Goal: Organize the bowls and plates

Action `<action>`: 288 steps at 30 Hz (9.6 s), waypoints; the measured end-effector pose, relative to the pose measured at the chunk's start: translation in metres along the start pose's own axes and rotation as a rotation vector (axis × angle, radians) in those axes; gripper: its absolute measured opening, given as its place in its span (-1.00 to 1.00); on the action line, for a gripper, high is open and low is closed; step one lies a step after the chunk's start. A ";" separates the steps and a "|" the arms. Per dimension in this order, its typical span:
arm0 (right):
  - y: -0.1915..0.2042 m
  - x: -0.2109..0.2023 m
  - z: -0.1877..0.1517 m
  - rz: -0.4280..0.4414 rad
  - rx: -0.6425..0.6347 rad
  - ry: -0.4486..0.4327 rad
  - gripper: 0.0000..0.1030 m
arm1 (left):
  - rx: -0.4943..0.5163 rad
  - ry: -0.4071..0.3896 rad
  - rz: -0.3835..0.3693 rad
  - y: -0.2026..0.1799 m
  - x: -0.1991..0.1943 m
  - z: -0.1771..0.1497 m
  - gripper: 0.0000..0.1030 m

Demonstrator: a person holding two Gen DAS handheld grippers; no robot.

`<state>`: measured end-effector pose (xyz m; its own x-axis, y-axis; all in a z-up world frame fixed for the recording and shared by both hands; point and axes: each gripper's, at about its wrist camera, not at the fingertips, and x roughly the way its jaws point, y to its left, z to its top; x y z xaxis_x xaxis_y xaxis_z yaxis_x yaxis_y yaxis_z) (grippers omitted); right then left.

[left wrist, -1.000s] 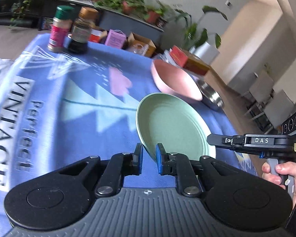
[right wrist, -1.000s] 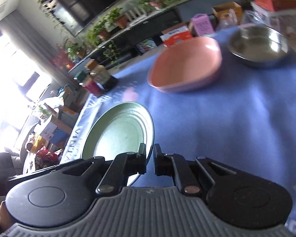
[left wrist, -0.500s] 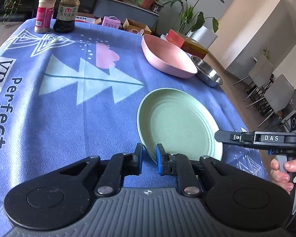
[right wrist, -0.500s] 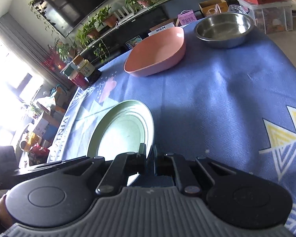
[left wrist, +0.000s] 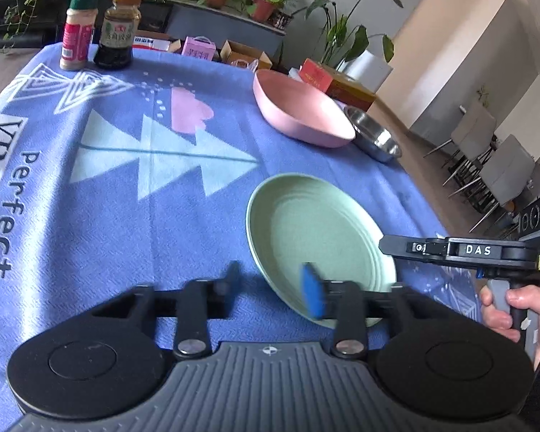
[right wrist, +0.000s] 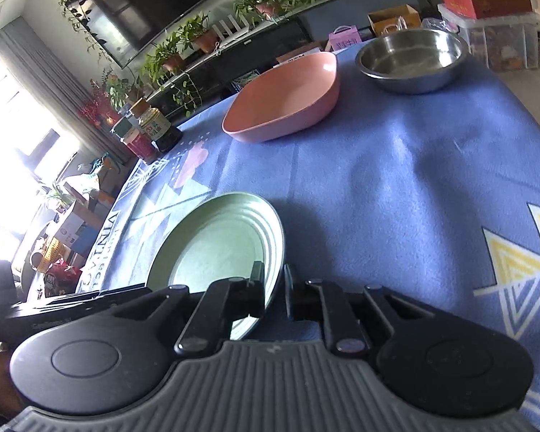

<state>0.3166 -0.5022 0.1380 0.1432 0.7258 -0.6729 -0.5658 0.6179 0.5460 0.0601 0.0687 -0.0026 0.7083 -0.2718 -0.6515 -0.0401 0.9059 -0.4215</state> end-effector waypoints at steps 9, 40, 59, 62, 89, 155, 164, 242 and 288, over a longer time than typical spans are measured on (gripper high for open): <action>-0.006 -0.011 0.000 0.048 0.009 -0.083 1.00 | -0.035 -0.057 0.028 0.014 -0.011 0.006 0.21; -0.068 -0.013 0.052 0.227 0.341 -0.258 1.00 | -0.089 -0.154 0.168 -0.026 0.017 0.081 0.61; -0.081 0.019 0.086 0.352 0.358 -0.226 1.00 | -0.174 -0.178 0.236 -0.040 0.088 0.121 0.66; -0.080 0.029 0.088 0.333 0.368 -0.203 0.96 | -0.167 -0.189 0.262 -0.038 0.093 0.126 0.66; -0.087 0.040 0.086 0.255 0.379 -0.186 0.43 | -0.106 -0.129 0.294 -0.044 0.126 0.124 -0.74; 0.007 -0.018 -0.011 0.084 -0.081 -0.061 0.47 | 0.025 0.005 0.160 -0.047 -0.017 -0.006 -0.71; 0.011 -0.019 -0.012 0.074 -0.122 -0.047 0.52 | 0.042 0.009 0.144 -0.047 -0.015 -0.008 -0.60; -0.144 -0.068 0.073 0.199 0.399 -0.419 0.88 | 0.069 -0.034 0.095 -0.157 0.090 0.132 0.29; -0.185 -0.004 0.124 0.164 0.304 -0.300 0.27 | 0.076 -0.012 0.289 -0.165 0.228 0.146 -0.70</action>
<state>0.5209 -0.5815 0.1013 0.3262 0.8490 -0.4156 -0.3428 0.5160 0.7850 0.3312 -0.0950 0.0103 0.6835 0.0041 -0.7299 -0.1887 0.9670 -0.1713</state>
